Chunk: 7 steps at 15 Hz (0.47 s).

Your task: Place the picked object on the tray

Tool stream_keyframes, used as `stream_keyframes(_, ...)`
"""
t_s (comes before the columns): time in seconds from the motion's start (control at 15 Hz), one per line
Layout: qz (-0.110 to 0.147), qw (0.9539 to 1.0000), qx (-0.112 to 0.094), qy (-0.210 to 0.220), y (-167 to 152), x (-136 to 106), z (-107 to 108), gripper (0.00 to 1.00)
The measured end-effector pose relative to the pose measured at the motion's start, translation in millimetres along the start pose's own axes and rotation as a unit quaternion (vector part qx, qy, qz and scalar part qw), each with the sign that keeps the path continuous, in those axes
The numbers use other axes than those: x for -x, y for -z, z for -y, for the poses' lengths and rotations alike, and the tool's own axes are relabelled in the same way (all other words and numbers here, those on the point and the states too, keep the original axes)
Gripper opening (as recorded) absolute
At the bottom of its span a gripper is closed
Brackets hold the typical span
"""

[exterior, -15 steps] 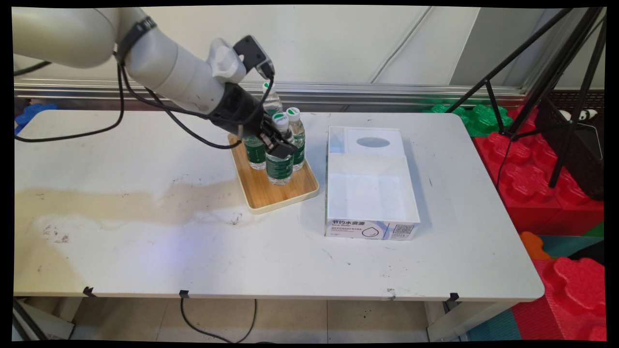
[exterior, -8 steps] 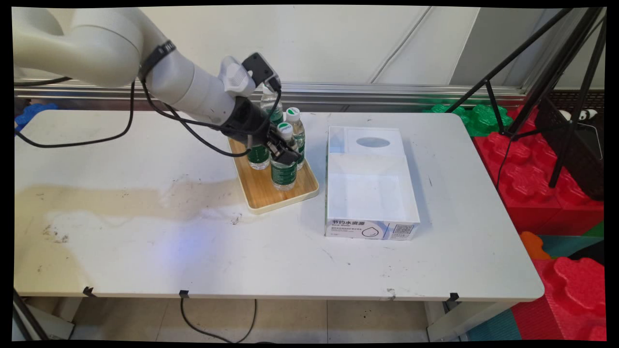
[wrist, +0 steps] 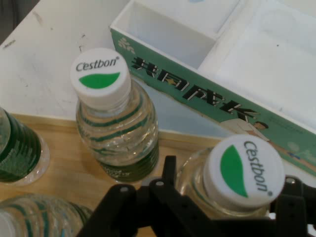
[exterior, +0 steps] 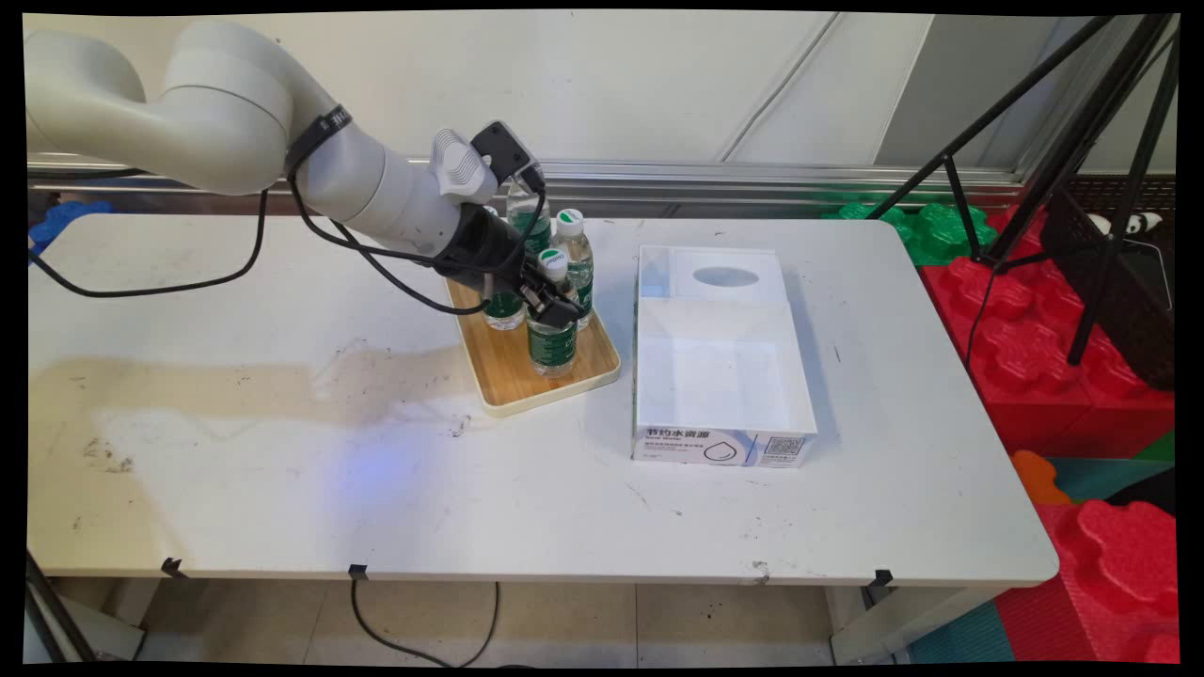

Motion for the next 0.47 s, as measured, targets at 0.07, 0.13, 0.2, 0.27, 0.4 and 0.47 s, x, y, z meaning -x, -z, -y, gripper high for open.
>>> stream_keyframes(0.07, 0.000, 1.0000, 0.000, 0.001, -0.6, 1.1, 0.6, 0.00)
stream_keyframes(0.13, -0.001, 1.0000, 0.000, 0.003, -1.2, 2.6, 1.4, 0.00)
stream_keyframes(0.2, -0.001, 1.0000, -0.001, 0.004, -1.5, 3.3, 1.9, 1.00)
stream_keyframes(0.27, -0.002, 1.0000, -0.001, 0.005, -1.6, 4.9, 2.5, 1.00)
stream_keyframes(0.4, -0.003, 1.0000, -0.002, 0.007, -1.0, 6.9, 3.5, 1.00)
stream_keyframes(0.47, -0.004, 1.0000, -0.003, 0.008, -0.1, 7.8, 3.9, 1.00)
